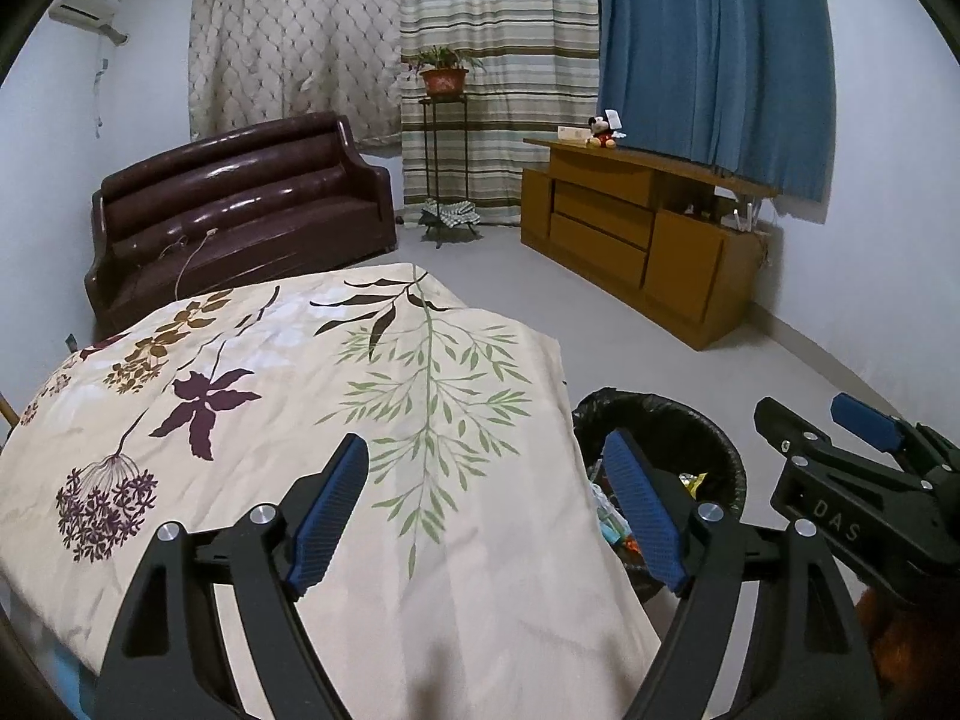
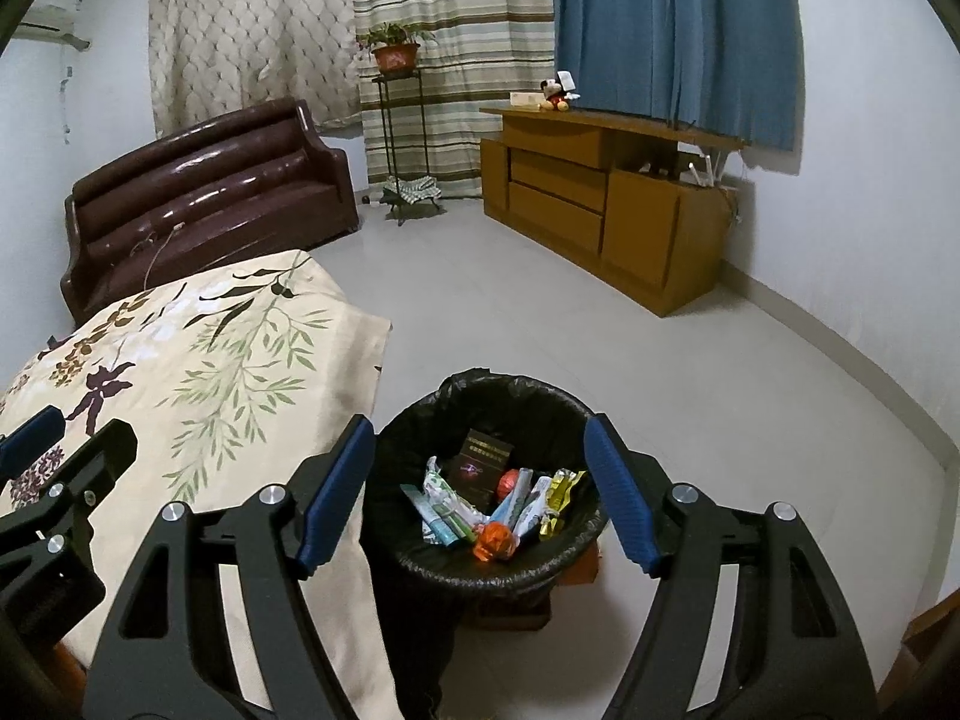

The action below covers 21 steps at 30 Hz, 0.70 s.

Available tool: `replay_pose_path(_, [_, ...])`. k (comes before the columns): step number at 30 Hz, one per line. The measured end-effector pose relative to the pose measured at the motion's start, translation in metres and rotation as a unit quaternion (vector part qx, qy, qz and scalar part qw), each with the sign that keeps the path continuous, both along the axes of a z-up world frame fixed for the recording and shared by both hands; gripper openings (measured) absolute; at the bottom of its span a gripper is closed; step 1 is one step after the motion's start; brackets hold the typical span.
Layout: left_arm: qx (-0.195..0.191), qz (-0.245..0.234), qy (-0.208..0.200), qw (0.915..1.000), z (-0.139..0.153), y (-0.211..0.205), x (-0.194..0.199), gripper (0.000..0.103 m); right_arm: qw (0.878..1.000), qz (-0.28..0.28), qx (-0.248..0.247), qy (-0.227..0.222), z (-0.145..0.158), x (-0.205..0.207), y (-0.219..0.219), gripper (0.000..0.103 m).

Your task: Collect trash

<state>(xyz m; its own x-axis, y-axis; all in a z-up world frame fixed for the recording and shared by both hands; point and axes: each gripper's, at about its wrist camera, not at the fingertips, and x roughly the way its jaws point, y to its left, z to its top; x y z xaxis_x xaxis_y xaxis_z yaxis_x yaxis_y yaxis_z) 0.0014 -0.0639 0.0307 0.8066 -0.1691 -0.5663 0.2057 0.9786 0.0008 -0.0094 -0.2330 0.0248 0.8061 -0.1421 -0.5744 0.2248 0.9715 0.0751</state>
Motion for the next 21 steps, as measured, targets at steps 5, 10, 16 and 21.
replay_pose_path(5, [-0.004,-0.002,-0.006,1.0,0.004,0.003,-0.006,0.078,1.0,0.002,-0.003,-0.007,0.006,-0.008,0.005,0.071])
replay_pose_path(10, [-0.007,-0.002,-0.007,1.0,0.004,0.003,-0.008,0.078,1.0,0.005,-0.006,-0.013,0.009,-0.012,0.009,0.071])
replay_pose_path(16, [-0.008,-0.001,-0.005,1.0,0.005,0.003,-0.01,0.078,1.0,0.005,-0.008,-0.014,0.009,-0.012,0.011,0.072])
replay_pose_path(21, [-0.008,-0.001,-0.006,1.0,0.005,0.003,-0.01,0.079,1.0,0.006,-0.009,-0.014,0.009,-0.012,0.012,0.072])
